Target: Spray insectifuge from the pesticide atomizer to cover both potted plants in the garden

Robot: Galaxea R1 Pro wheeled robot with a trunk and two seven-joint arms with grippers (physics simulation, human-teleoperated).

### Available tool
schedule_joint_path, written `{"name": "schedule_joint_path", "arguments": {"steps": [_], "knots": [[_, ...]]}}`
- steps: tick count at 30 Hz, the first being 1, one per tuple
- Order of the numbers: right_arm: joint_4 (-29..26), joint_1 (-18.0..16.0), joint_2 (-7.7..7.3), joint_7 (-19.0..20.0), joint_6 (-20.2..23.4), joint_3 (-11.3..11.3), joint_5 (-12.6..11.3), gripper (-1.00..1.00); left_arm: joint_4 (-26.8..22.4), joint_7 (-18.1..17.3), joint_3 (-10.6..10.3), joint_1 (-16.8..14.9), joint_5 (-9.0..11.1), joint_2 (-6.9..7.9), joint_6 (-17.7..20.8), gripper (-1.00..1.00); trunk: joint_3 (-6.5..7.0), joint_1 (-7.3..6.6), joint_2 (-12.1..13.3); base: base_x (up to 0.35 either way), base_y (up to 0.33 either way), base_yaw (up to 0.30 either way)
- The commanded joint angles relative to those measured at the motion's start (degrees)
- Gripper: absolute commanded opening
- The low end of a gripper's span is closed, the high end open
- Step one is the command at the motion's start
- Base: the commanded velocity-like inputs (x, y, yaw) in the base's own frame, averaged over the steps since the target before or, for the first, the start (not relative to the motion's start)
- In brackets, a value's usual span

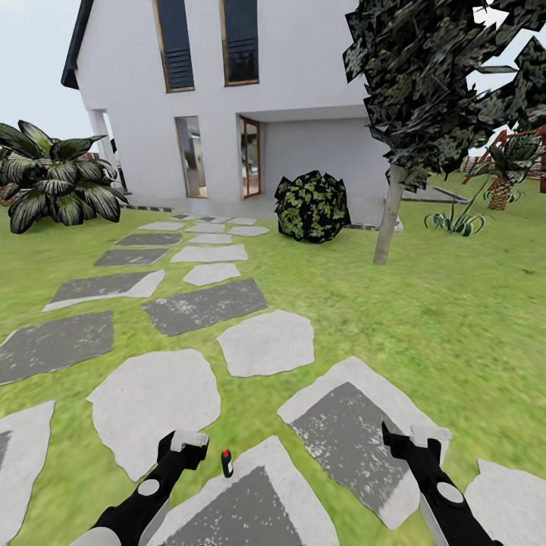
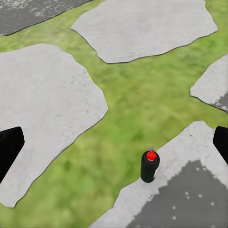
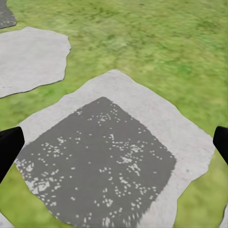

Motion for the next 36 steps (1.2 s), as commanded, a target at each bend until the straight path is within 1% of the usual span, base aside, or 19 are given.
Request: {"name": "schedule_joint_path", "arguments": {"steps": [1,30,36], "knots": [[0.03,-0.03,0.00,-0.01,-0.17,-0.01,0.01,1.00,0.04,0.05,-0.17,-0.04,-0.20,0.03,-0.18,1.00,-0.24,0.22,-0.44,0.000,0.000,0.000],[-0.14,-0.03,0.00,-0.01,-0.17,0.04,0.01,1.00,0.04,0.02,-0.12,-0.04,-0.25,0.03,-0.18,1.00,-5.45,6.58,-12.07,0.000,0.000,0.000],[-0.15,-0.03,0.00,-0.01,-0.17,-0.07,0.01,1.00,0.04,0.02,-0.08,-0.04,-0.25,0.03,-0.18,1.00,-6.96,7.90,-14.47,0.000,0.000,0.000]]}}
